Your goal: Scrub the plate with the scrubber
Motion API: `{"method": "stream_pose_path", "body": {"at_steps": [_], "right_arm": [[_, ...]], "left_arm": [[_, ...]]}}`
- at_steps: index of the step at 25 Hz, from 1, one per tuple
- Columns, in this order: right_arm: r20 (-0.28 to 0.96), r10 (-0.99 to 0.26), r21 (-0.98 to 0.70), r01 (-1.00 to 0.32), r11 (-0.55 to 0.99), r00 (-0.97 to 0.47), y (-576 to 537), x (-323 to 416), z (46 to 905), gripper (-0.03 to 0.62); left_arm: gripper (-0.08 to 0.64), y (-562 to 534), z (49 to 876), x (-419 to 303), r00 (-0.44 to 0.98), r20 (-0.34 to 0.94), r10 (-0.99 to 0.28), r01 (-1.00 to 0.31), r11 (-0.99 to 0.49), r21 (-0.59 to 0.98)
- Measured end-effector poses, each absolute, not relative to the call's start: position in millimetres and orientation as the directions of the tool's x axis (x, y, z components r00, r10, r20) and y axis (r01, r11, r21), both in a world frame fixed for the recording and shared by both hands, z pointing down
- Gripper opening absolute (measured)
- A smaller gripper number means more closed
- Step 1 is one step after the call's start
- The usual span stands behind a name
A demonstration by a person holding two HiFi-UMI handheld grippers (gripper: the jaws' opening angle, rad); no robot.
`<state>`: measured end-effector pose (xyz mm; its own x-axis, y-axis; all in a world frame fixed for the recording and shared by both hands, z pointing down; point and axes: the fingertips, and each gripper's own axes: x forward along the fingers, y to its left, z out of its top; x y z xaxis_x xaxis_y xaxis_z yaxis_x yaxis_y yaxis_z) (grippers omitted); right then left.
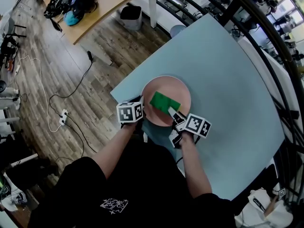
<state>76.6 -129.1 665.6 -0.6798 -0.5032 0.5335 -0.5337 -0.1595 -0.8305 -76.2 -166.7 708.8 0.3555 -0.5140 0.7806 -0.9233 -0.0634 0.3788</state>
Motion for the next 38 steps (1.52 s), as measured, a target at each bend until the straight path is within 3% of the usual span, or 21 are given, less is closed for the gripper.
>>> {"method": "stream_pose_path", "body": {"at_steps": [9,22,38], "right_arm": [[0.526,-0.543,-0.834,-0.521,-0.180,-0.654,-161.0,67.7,666.1,0.129],[0.552,-0.623,-0.801,-0.560,-0.212,-0.554,-177.0,132.9,660.5,0.129],[0.590,-0.600,-0.761,-0.621,-0.189,-0.540,-121.1,180.4,651.7,0.129]], "left_arm": [[0.020,-167.6,707.7,-74.9,0.359,0.778,-0.515,-0.923,-0.072,0.378],[0.018,-169.7,707.2,-76.9,0.356,0.775,-0.523,-0.919,-0.043,0.393],[0.018,-170.4,708.1,-81.1,0.323,0.787,-0.526,-0.933,-0.039,0.358]]}}
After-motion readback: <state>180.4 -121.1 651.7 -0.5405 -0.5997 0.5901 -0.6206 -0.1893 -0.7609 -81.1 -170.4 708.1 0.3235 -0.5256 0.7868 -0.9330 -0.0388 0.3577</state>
